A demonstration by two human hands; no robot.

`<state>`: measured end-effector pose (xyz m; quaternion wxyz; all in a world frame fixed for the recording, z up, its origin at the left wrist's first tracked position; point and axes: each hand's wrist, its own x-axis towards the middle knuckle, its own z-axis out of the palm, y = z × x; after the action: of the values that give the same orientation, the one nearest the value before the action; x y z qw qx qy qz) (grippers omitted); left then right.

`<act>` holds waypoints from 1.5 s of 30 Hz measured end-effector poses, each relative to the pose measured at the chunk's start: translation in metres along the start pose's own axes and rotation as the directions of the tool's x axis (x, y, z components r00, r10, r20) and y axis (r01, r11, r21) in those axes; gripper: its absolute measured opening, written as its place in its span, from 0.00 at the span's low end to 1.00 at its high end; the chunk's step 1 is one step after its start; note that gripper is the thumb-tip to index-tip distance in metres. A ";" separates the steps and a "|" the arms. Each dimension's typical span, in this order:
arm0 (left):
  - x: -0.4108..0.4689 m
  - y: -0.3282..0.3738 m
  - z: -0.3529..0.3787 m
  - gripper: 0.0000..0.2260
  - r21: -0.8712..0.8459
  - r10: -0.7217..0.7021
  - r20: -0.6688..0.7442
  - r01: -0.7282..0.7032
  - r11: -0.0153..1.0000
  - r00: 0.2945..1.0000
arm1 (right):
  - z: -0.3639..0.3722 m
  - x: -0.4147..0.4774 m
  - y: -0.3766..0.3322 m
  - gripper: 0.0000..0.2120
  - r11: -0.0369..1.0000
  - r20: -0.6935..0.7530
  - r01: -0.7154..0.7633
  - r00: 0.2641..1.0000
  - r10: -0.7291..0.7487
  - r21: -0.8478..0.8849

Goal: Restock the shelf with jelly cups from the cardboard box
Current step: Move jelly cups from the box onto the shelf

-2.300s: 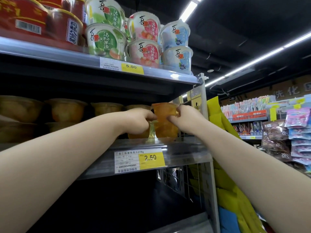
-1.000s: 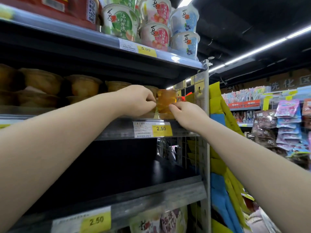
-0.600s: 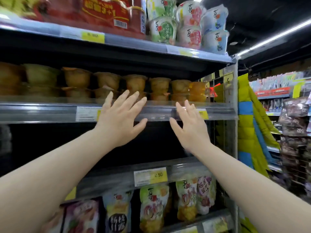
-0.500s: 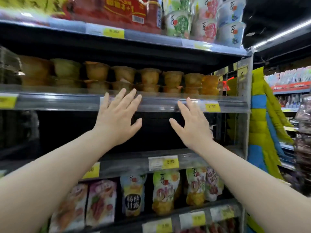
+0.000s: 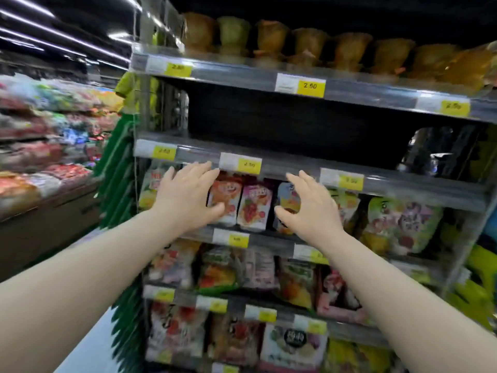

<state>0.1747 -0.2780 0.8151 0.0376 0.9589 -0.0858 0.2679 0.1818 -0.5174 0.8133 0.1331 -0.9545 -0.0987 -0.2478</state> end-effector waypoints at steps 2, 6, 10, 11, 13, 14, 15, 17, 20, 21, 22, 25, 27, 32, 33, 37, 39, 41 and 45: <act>-0.031 -0.020 0.008 0.34 0.020 -0.037 0.066 0.036 0.999 0.997 | 0.022 -0.013 -0.011 0.34 1.000 0.070 -0.004 0.998 0.002 0.031; -0.080 -0.063 0.027 0.32 -0.021 -0.149 0.189 0.155 0.988 0.971 | 0.069 -0.037 -0.039 0.34 0.996 0.204 -0.006 0.979 -0.012 0.084; -0.118 -0.097 0.064 0.32 -0.033 -0.167 0.302 0.186 0.982 0.939 | 0.119 -0.059 -0.068 0.33 0.994 0.314 -0.030 0.949 -0.005 0.105; -0.127 -0.107 0.075 0.32 -0.031 -0.174 0.340 0.196 0.980 0.924 | 0.133 -0.065 -0.076 0.33 0.993 0.344 -0.041 0.939 0.000 0.110; -0.144 -0.130 0.097 0.32 -0.023 -0.178 0.413 0.205 0.978 0.893 | 0.161 -0.077 -0.090 0.34 0.991 0.411 -0.076 0.911 0.024 0.109; -0.153 -0.142 0.108 0.32 -0.022 -0.180 0.442 0.211 0.977 0.879 | 0.175 -0.083 -0.097 0.34 0.990 0.439 -0.098 0.898 0.042 0.104; -0.163 -0.156 0.119 0.32 -0.022 -0.179 0.473 0.215 0.976 0.862 | 0.190 -0.091 -0.103 0.34 0.988 0.461 -0.123 0.885 0.064 0.099; -0.181 -0.186 0.142 0.32 -0.032 -0.156 0.544 0.207 0.978 0.824 | 0.221 -0.107 -0.119 0.34 0.981 0.500 -0.177 0.859 0.113 0.082; -0.210 -0.231 0.177 0.32 -0.074 -0.128 0.633 0.224 0.972 0.764 | 0.275 -0.136 -0.145 0.34 0.971 0.563 -0.235 0.810 0.166 0.052; -0.220 -0.245 0.189 0.33 -0.080 -0.128 0.654 0.236 0.968 0.746 | 0.293 -0.146 -0.152 0.33 0.965 0.582 -0.256 0.793 0.178 0.054; -0.229 -0.256 0.201 0.35 -0.083 -0.126 0.667 0.242 0.967 0.735 | 0.312 -0.157 -0.159 0.33 0.959 0.601 -0.280 0.776 0.192 0.055; -0.259 -0.284 0.243 0.35 -0.089 -0.128 0.711 0.270 0.959 0.691 | 0.371 -0.192 -0.173 0.32 0.946 0.660 -0.322 0.720 0.214 0.045; -0.286 -0.295 0.275 0.34 -0.095 -0.121 0.751 0.288 0.953 0.649 | 0.411 -0.218 -0.179 0.32 0.933 0.707 -0.356 0.671 0.221 0.046; -0.374 -0.309 0.373 0.31 -0.074 -0.116 0.852 0.338 0.938 0.510 | 0.515 -0.293 -0.187 0.32 0.917 0.795 -0.399 0.555 0.245 -0.004; -0.394 -0.310 0.394 0.31 -0.074 -0.120 0.869 0.364 0.928 0.480 | 0.536 -0.309 -0.188 0.31 0.913 0.810 -0.409 0.532 0.248 -0.010; -0.478 -0.307 0.476 0.35 -0.060 -0.172 0.895 0.495 0.867 0.411 | 0.625 -0.370 -0.186 0.32 0.894 0.833 -0.449 0.494 0.250 -0.002; -0.517 -0.300 0.518 0.32 -0.075 -0.192 0.891 0.552 0.831 0.411 | 0.672 -0.397 -0.188 0.33 0.871 0.843 -0.492 0.472 0.257 0.010; -0.550 -0.292 0.563 0.32 -0.076 -0.220 0.886 0.596 0.799 0.407 | 0.719 -0.421 -0.191 0.34 0.848 0.851 -0.529 0.459 0.257 0.028; -0.584 -0.284 0.639 0.35 -0.081 -0.230 0.876 0.599 0.796 0.425 | 0.797 -0.458 -0.188 0.34 0.836 0.824 -0.540 0.514 0.239 0.095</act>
<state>0.0601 0.0102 -0.0411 0.2449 0.9285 0.1016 -0.2599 0.0975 -0.1537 -0.0474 0.2917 -0.9219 0.0331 0.2529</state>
